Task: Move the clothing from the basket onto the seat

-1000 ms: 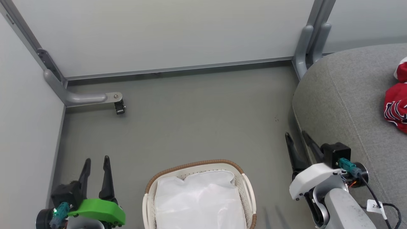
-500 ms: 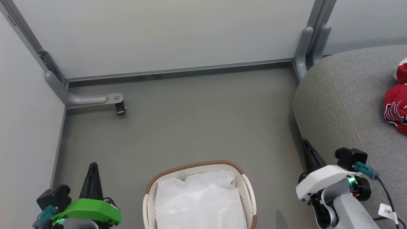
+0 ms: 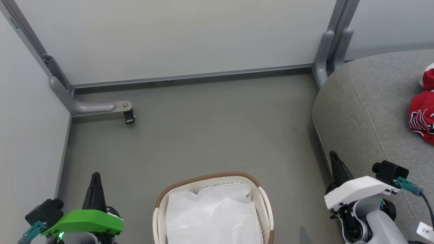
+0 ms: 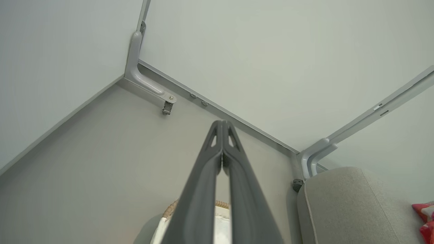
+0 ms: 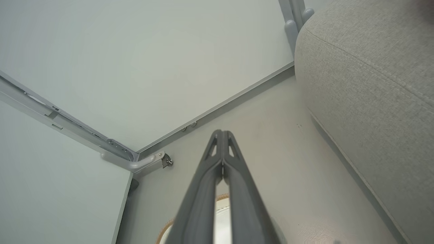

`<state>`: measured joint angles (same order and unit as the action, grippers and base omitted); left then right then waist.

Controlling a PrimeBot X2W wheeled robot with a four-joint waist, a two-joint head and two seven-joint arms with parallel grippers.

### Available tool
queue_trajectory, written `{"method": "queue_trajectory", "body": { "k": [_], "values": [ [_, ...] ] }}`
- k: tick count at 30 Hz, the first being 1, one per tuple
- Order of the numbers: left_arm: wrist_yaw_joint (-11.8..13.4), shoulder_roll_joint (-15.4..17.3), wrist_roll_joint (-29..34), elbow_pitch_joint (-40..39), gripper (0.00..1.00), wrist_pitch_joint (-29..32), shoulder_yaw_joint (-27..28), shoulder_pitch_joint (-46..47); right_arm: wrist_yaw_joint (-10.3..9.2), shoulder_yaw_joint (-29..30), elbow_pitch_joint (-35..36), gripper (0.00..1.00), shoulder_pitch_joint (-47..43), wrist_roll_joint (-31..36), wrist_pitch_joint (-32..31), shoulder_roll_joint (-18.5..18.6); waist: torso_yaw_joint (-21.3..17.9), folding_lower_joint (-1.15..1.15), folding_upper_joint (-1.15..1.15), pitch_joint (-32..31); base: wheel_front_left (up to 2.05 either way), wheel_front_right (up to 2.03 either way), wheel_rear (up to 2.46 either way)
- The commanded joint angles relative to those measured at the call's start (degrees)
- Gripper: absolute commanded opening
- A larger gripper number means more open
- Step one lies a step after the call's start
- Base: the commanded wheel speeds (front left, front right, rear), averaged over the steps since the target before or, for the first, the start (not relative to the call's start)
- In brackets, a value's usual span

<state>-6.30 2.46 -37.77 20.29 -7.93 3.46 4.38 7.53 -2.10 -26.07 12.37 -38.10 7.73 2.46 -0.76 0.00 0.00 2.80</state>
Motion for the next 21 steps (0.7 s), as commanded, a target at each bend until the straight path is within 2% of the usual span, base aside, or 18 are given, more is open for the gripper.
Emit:
{"method": "queue_trajectory", "body": {
  "k": [1,21],
  "values": [
    [-0.26,0.31,-2.25,-1.17,0.00,0.52,0.24,1.00,-0.02,0.51,1.41,0.00,0.36,-2.23,-0.46,0.24,0.01,0.00,0.00,-0.04,0.00,0.00,0.00],
    [-0.57,0.40,-17.10,-2.69,0.00,4.49,1.11,1.44,-0.03,2.86,4.50,0.00,-1.59,-17.00,-4.42,0.34,0.17,0.00,0.00,-0.57,0.00,0.00,0.00]
  ]
}}
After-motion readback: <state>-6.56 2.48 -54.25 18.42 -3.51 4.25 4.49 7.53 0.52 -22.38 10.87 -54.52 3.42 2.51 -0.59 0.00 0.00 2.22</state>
